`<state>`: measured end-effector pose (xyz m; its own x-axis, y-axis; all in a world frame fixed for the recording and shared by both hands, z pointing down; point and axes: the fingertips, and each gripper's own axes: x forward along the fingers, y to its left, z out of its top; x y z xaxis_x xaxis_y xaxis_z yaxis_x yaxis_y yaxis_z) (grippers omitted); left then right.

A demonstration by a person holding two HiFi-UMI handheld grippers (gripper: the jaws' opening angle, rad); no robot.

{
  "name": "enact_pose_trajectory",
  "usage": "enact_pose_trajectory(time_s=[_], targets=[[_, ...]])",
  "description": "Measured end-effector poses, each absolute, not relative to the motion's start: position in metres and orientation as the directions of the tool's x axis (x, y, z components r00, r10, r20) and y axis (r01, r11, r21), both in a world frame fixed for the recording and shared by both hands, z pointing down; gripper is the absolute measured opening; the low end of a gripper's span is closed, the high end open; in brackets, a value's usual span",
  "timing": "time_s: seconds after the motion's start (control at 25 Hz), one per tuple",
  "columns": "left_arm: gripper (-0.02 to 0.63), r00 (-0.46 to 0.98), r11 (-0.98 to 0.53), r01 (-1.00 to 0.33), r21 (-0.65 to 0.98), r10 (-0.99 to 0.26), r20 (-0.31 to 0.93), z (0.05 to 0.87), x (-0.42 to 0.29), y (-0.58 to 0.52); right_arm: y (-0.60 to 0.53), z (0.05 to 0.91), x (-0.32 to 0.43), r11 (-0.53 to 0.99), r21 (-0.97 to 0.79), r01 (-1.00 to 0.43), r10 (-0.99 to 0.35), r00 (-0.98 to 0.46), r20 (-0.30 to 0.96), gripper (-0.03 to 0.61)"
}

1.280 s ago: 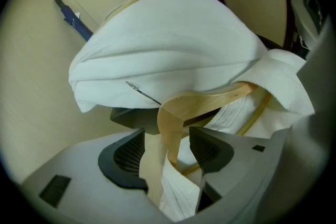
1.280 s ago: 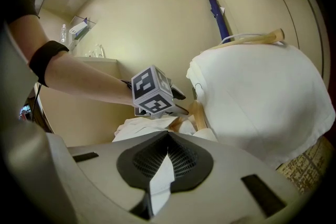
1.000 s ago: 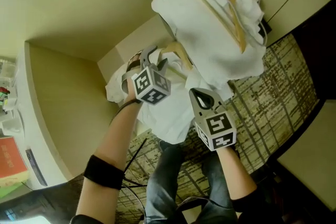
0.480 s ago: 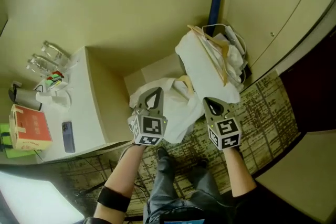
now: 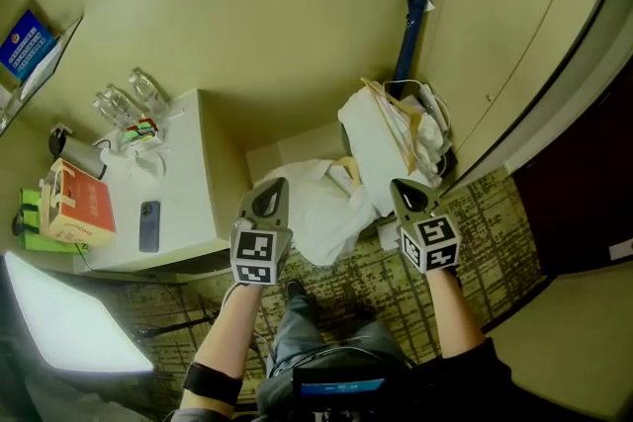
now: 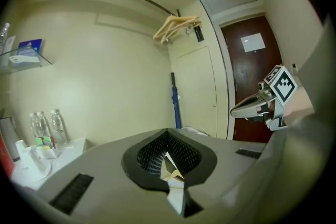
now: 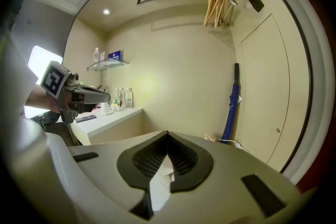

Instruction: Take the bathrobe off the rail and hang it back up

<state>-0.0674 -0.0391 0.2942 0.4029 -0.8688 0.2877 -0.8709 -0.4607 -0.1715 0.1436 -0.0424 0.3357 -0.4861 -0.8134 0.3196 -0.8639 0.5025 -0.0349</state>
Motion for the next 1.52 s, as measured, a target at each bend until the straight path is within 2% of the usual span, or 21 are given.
enact_pose_trajectory(time_s=[0.4,0.72,1.52], targets=[[0.0,0.35,-0.378,-0.923,-0.069,-0.902,0.253,0.275,-0.114,0.021,0.0,0.296,0.133,0.498,-0.025,-0.867,-0.833,-0.486,0.265,0.026],[0.0,0.299,-0.305,-0.952,0.016,-0.919,0.256,0.284,-0.146,0.037,0.013,0.298,0.123,0.512,-0.02,-0.859,-0.823,-0.497,0.275,0.026],[0.0,0.339,-0.361,-0.932,-0.012,-0.887,0.314,0.307,-0.149,0.022,0.005,0.316,0.124,0.478,-0.033,-0.878,-0.83,-0.464,0.308,0.025]])
